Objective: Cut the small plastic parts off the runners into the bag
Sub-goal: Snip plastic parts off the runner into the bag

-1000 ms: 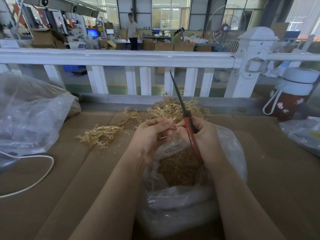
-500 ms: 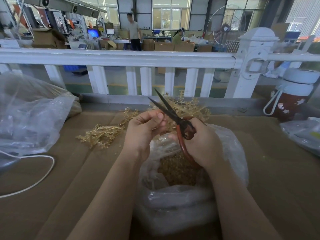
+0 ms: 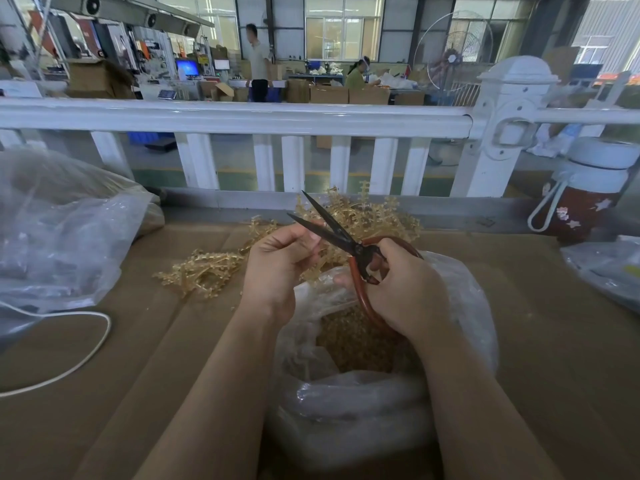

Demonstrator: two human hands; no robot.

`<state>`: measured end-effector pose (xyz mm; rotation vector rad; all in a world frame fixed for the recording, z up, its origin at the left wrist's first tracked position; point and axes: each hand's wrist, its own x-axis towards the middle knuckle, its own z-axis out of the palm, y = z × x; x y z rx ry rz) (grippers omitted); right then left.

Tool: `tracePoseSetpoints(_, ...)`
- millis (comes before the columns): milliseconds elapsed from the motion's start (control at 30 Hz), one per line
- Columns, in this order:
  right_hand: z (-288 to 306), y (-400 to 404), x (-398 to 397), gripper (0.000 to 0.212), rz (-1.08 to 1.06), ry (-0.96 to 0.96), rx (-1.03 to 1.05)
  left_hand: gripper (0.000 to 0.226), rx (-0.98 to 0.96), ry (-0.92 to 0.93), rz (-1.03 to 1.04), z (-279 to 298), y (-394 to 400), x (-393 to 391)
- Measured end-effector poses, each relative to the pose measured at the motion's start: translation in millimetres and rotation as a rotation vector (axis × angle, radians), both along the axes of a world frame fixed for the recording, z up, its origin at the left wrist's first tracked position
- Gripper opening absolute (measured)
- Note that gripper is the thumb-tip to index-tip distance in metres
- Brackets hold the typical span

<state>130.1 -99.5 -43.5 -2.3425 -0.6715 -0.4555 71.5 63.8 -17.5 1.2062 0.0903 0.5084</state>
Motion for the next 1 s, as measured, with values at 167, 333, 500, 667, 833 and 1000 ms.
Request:
tracePoseSetpoints(167,-1.2,2.2,0.1,0.044,-0.038,-0.057,-0.027,0.046,0.013,-0.007,-0.012,0.7,0.0,0.2)
tracePoseSetpoints(333,0.4,2.7,-0.4,0.051,-0.046,-0.066,-0.021,0.046,0.010,-0.024,-0.037,-0.8,1.3,0.9)
tracePoseSetpoints(500,2.5,2.6,-2.9,0.054,-0.041,-0.079,0.026,0.036,-0.028,-0.011,-0.064,-2.5,2.8,1.8)
tracePoseSetpoints(667,1.6,2.1,-2.6,0.066,-0.042,-0.106,0.017,0.025,-0.081,0.020,-0.060,-3.1,4.4,2.1)
tracePoseSetpoints(833,2.7,2.1,-1.2,0.069,-0.054,-0.097,0.006,0.027,-0.074,0.024,-0.059,-2.4,4.0,1.6)
tracePoseSetpoints(1000,1.3,1.2,1.0,0.070,-0.047,-0.084,-0.007,0.028,-0.071,0.033,-0.065,-0.8,2.8,-0.6)
